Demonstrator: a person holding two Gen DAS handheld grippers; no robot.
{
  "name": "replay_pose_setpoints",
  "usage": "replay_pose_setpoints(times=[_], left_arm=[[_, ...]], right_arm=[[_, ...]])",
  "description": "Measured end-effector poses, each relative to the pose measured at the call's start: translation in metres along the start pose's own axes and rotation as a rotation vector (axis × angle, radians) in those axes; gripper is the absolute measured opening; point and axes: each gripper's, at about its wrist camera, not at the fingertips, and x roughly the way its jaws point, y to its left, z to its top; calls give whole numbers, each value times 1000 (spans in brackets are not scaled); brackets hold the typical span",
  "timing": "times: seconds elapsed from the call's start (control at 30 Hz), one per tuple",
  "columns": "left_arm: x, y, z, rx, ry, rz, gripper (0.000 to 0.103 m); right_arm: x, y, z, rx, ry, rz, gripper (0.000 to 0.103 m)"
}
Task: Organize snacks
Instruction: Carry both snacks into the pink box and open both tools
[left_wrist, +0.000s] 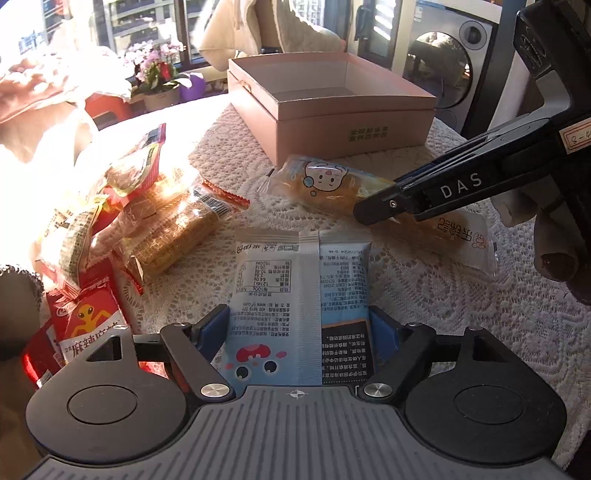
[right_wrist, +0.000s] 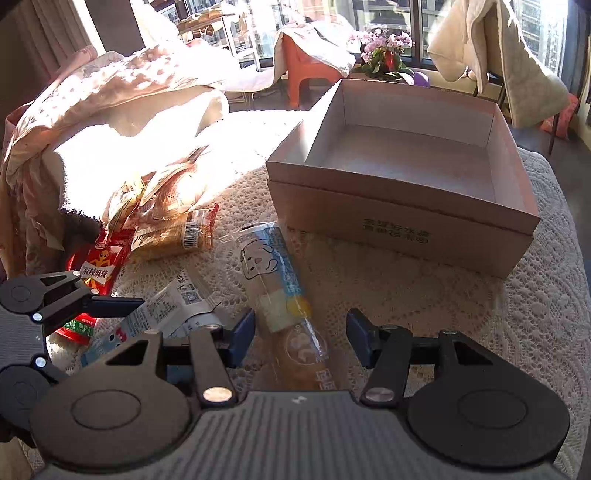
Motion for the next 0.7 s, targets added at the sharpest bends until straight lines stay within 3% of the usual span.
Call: replay_pose_setpoints(times=[0.03, 0.1, 0.2, 0.33, 0.47, 0.57, 0.6, 0.63, 0.7], left_arm=[[-8, 3, 3, -15, -27, -26, 81], [-26, 7, 14, -42, -96, -67, 80], [-51, 14, 47, -77, -206, -89, 80], [-77, 15, 113, -129, -354, -160, 82], [-72, 14, 176, -194, -441, -238, 91], [-32, 18, 211, -276, -419, -285, 91], [-3, 19, 221, -289, -365, -265, 90], [23, 18, 225, -288, -295, -234, 90], [60, 19, 226, -278, -183, -202, 90]], right_arm=[[-2, 0, -2, -5, 3, 15, 34], [-22, 0, -5, -33, -7, 18, 28], [-82, 9, -19, 34, -58, 94, 26], [-170, -3, -23, 136, -227, 119, 26], [-233, -29, -16, 216, -386, 85, 26], [-244, -49, -1, 280, -430, 79, 26], [-238, -63, 7, 291, -436, 75, 30], [-226, -76, 16, 280, -407, 68, 36], [-187, -93, 34, 292, -323, 10, 40]])
